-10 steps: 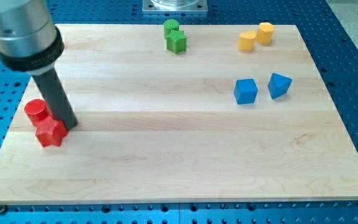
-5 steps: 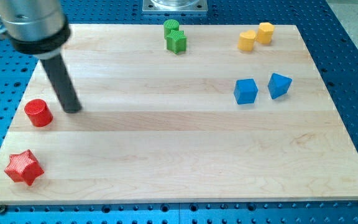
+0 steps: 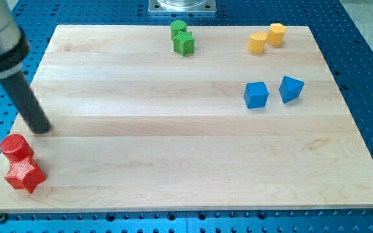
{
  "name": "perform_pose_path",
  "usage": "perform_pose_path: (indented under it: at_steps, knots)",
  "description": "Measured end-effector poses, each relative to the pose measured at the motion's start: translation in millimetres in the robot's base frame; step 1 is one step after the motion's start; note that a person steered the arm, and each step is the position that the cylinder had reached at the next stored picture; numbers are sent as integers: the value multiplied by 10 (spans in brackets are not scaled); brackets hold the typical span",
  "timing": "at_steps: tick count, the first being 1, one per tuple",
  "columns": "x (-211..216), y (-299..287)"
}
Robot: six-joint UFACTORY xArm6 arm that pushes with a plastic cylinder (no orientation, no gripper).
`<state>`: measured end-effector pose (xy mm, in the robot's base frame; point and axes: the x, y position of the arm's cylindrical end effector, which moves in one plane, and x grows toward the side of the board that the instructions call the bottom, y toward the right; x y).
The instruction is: Move the red blocks to the bottom left
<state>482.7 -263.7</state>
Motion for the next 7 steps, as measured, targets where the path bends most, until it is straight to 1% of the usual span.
perform_pose_path:
  at_steps: [1,2,3,4,5,6,7]
  knots:
    - [278,88]
    - [362,304]
    - [350,352]
    - [83,556]
    - [-409,1023]
    - [-545,1138]
    - [-547,1138]
